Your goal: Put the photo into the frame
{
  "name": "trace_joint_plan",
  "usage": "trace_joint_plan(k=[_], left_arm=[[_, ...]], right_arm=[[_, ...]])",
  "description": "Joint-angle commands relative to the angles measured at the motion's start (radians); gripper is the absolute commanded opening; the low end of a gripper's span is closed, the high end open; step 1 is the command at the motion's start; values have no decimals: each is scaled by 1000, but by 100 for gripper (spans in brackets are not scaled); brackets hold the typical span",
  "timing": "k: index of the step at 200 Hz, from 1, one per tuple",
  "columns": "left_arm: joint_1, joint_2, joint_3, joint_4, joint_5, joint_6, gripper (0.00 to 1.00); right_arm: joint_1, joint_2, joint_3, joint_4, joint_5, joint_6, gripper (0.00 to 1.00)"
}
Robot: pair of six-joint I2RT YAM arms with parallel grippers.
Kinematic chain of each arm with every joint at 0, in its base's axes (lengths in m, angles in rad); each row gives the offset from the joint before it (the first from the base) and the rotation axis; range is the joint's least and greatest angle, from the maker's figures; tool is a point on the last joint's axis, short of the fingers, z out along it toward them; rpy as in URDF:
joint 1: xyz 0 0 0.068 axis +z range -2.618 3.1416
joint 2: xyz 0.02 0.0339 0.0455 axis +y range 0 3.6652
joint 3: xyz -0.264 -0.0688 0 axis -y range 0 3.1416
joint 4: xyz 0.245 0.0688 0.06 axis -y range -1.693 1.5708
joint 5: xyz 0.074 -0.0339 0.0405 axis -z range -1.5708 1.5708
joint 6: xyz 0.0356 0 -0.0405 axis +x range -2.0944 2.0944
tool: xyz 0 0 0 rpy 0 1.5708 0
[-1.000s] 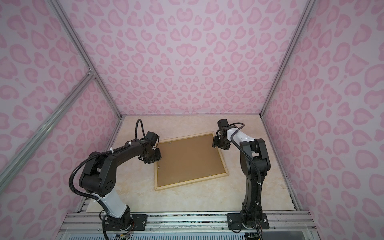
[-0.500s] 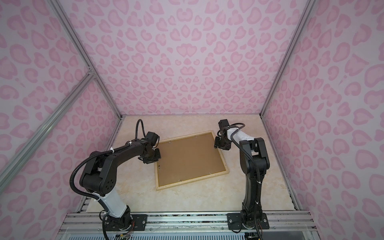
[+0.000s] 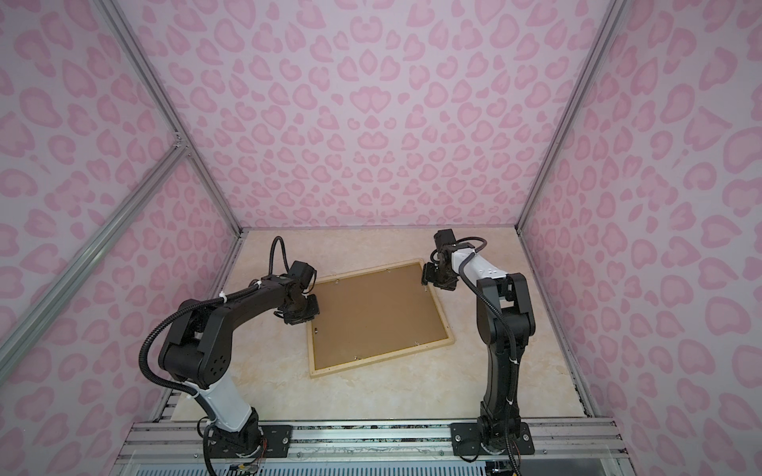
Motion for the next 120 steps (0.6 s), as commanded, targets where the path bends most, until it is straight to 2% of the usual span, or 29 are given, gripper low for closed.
trace_joint_plan(k=[1,26,62,120], left_arm=[[1,15,-10,24,25,-16,10],[0,13,-7,25,26,-19,10],[0,21,2,27,33,-19,10],[1,25,4,29,32,-23,10]], right_arm=[[0,49,41,-39,3,-11,66],[0,63,40,-36,9,-6,61],[-1,76,30,-29,3,-12,61],[1,60,19,-47,37,-18,51]])
